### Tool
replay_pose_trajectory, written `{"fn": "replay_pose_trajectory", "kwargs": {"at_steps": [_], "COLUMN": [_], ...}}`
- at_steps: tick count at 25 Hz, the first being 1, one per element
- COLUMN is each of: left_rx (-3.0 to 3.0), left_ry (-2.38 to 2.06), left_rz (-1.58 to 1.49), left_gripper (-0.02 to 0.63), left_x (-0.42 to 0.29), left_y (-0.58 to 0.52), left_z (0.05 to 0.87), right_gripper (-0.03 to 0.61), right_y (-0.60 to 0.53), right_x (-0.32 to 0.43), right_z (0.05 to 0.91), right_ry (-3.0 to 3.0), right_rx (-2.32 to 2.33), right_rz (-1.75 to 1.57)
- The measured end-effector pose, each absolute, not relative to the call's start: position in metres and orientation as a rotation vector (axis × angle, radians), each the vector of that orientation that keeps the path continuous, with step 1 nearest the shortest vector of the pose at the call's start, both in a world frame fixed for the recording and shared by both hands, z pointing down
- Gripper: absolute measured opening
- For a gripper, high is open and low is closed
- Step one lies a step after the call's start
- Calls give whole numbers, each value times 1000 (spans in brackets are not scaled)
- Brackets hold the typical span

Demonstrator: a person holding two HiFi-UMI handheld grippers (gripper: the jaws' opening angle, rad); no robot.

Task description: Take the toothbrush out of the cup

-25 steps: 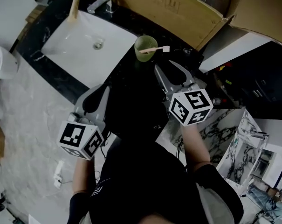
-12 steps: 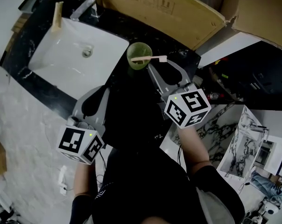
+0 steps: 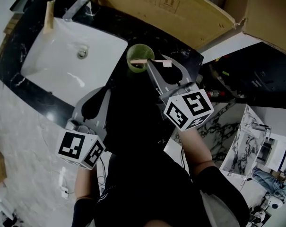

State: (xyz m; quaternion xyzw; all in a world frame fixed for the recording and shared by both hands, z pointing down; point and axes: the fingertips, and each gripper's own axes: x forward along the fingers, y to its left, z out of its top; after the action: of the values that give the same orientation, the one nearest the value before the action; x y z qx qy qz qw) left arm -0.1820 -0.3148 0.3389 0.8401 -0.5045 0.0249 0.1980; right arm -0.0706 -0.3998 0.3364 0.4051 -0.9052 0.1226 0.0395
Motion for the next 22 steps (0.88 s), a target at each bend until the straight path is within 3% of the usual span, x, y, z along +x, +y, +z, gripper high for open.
{"fn": "replay_pose_trajectory", "kwargs": {"at_steps": [22], "left_rx": [2384], "left_ry": [-1267], "left_rz": [35], "left_gripper": [28], "left_x": [-187], "left_y": [-337], "left_z": [348], "right_gripper": [48], "right_y": [-399], "right_x": [-72], "right_z": [333], "right_ry": [-2711], "right_rx": [1356], "right_rz": [304]}}
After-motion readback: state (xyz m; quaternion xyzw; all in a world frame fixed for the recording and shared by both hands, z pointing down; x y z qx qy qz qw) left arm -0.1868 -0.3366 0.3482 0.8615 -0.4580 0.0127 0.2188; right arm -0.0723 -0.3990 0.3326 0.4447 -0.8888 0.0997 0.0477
